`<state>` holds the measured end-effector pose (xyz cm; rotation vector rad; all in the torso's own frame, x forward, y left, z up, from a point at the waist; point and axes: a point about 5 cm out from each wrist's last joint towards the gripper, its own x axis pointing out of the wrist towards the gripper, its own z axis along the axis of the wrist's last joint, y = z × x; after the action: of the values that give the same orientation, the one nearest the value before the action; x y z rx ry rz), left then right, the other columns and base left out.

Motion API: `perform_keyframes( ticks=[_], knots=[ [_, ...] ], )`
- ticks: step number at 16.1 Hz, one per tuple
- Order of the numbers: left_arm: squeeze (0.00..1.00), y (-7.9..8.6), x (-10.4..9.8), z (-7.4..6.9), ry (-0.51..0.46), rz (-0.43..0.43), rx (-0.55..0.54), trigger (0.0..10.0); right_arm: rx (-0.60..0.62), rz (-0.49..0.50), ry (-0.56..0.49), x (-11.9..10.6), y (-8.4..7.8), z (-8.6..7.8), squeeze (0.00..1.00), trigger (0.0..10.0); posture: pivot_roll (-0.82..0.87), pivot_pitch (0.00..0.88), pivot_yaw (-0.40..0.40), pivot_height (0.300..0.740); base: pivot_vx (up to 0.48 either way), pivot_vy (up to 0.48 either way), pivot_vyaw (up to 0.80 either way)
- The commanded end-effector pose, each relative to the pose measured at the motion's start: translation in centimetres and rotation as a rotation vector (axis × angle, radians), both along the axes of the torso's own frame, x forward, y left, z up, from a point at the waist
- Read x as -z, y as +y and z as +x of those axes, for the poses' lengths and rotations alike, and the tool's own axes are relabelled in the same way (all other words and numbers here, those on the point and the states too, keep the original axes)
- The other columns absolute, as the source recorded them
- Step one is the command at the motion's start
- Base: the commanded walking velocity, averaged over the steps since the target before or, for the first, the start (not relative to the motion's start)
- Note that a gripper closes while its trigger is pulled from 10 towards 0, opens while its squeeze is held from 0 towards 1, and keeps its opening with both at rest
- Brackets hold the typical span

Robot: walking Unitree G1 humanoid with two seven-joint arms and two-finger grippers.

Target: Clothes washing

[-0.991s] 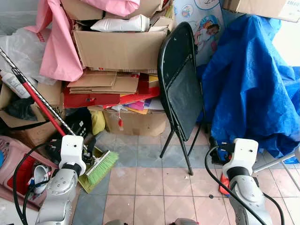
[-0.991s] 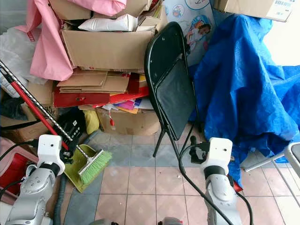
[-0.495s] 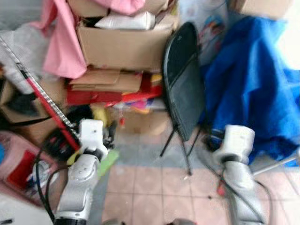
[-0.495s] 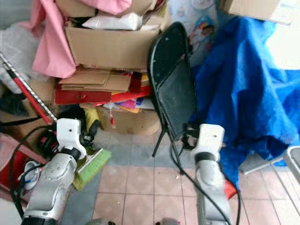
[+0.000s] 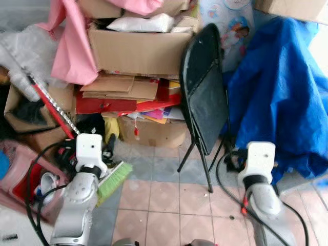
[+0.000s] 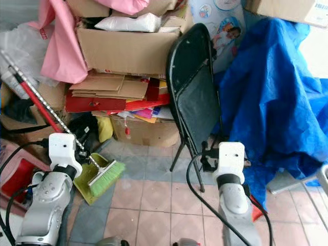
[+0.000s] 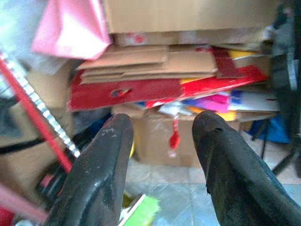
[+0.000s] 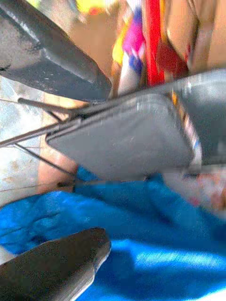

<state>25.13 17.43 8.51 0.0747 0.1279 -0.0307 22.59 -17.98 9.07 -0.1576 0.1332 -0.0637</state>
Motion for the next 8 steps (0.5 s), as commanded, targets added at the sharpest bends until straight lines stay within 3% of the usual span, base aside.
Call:
perform_keyframes(
  ticks=[1, 3, 5, 8],
  knots=[
    [0.0, 0.5, -0.1, -0.2, 0.0, 0.009, -0.023, 10.0, -0.071, 0.009, -0.037, -0.7, 1.4, 0.6, 0.0, 10.0, -0.06, 0.0, 0.025, 0.74, 0.0, 0.0, 0.8],
    [0.0, 0.2, -0.2, -0.1, 0.001, 0.014, -0.023, 10.0, -0.102, 0.05, -0.047, -0.9, 1.8, 1.1, 0.0, 10.0, -0.06, 0.0, 0.02, 0.74, 0.0, 0.0, 0.8],
    [0.0, -0.2, -0.7, 0.4, -0.016, 0.016, -0.03, 10.0, -0.158, 0.043, -0.071, -1.5, 2.4, 2.6, 0.0, 10.0, -0.04, 0.0, 0.013, 0.74, 0.0, 0.0, 0.8],
    [0.0, 0.2, -1.0, 0.7, -0.023, 0.054, -0.061, 10.0, -0.151, 0.058, -0.072, -1.4, 2.5, 2.7, 0.0, 10.0, -0.04, 0.0, 0.015, 0.74, 0.0, 0.0, 0.8]
  ],
)
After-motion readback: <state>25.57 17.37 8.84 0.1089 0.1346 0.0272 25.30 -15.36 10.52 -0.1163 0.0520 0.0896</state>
